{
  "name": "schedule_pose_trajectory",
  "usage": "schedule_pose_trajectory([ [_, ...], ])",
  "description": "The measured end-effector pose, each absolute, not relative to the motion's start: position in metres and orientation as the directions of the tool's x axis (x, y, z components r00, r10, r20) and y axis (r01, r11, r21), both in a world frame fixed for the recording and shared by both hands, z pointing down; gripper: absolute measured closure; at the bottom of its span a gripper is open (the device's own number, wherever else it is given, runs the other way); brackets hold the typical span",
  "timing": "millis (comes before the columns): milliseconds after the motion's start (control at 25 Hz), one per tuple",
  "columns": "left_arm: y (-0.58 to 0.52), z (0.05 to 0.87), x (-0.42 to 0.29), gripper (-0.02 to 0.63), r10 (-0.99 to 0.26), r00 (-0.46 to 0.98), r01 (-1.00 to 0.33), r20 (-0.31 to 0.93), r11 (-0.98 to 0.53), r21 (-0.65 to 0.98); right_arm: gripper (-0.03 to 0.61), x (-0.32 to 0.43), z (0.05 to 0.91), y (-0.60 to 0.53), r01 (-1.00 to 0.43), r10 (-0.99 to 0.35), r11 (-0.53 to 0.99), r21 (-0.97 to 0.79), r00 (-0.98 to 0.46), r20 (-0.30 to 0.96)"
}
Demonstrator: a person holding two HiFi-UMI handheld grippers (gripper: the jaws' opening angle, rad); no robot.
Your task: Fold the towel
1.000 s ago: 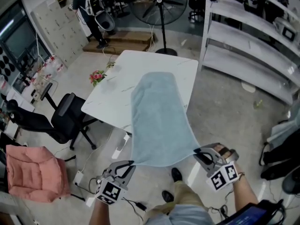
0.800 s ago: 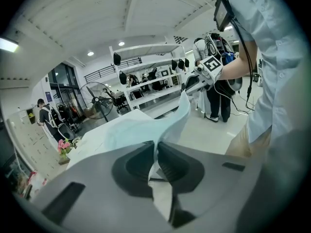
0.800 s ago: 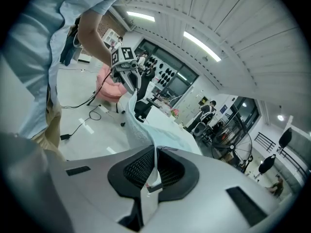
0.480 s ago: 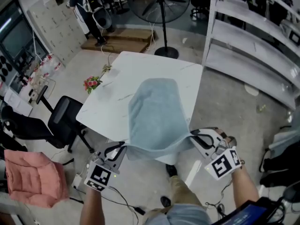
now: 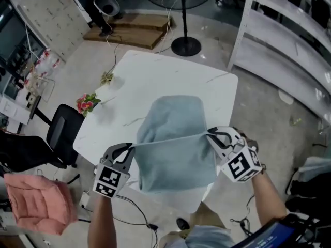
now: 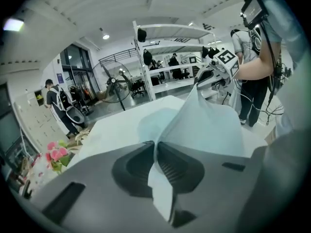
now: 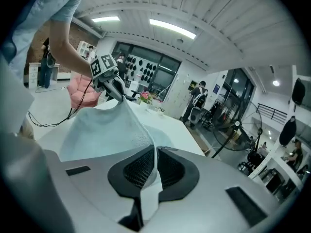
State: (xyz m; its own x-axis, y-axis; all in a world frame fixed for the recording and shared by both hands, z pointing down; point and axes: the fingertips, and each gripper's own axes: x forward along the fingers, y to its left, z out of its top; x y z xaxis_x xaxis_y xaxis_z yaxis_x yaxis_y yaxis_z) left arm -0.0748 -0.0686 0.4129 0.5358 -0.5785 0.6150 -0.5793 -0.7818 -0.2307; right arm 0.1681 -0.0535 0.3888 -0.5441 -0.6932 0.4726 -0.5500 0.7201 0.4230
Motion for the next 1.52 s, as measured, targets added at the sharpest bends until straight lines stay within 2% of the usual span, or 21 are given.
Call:
schedule_pose_trajectory([
  [280, -0.116, 0.491, -0.076, 0.584, -0.513, 0.484, -0.586, 0.709, -0.792, -0.172, 0.549, 0.168, 0.471, -0.109, -0.519, -0.612, 0.78, 0.349, -0.516, 0.599],
  [520, -0.12, 0.519, -0.076, 0.584, -0.484, 0.468, -0.582, 0.74, -0.799, -0.154, 0.549, 0.169, 0.512, -0.108, -0.465, -0.542, 0.82, 0.334, -0.441, 0.715],
  [760, -0.122, 0.518, -0.075, 0.584, -0.464, 0.495, -0.572, 0.735, -0.811, -0.127, 0.545, 0.17, 0.516, -0.109, -0.515, -0.513, 0.82, 0.249, -0.471, 0.717],
  [1040, -0.123, 0.52, -0.075, 0.57, -0.43, 0.53, -0.571, 0.731, -0.818, -0.068, 0.482, 0.174, 0.514, -0.117, -0.518, -0.475, 0.834, 0.19, -0.5, 0.724],
  [1160, -0.123, 0.518, -0.073, 0.53, -0.41, 0.559, -0.565, 0.721, -0.825, -0.031, 0.429, 0.175, 0.51, -0.118, -0.53, -0.447, 0.838, 0.129, -0.532, 0.719],
  [1240, -0.121, 0.515, -0.071, 0.47, -0.391, 0.581, -0.557, 0.714, -0.83, -0.002, 0.373, 0.174, 0.501, -0.119, -0.542, -0.425, 0.838, 0.062, -0.579, 0.696],
  [1320, -0.12, 0.515, -0.071, 0.377, -0.374, 0.591, -0.549, 0.714, -0.835, 0.017, 0.368, 0.175, 0.487, -0.128, -0.548, -0.429, 0.836, 0.035, -0.611, 0.665],
  [1520, -0.118, 0.506, -0.075, 0.347, -0.371, 0.616, -0.564, 0.695, -0.824, 0.06, 0.368, 0.16, 0.46, -0.155, -0.529, -0.43, 0.848, 0.035, -0.649, 0.627],
])
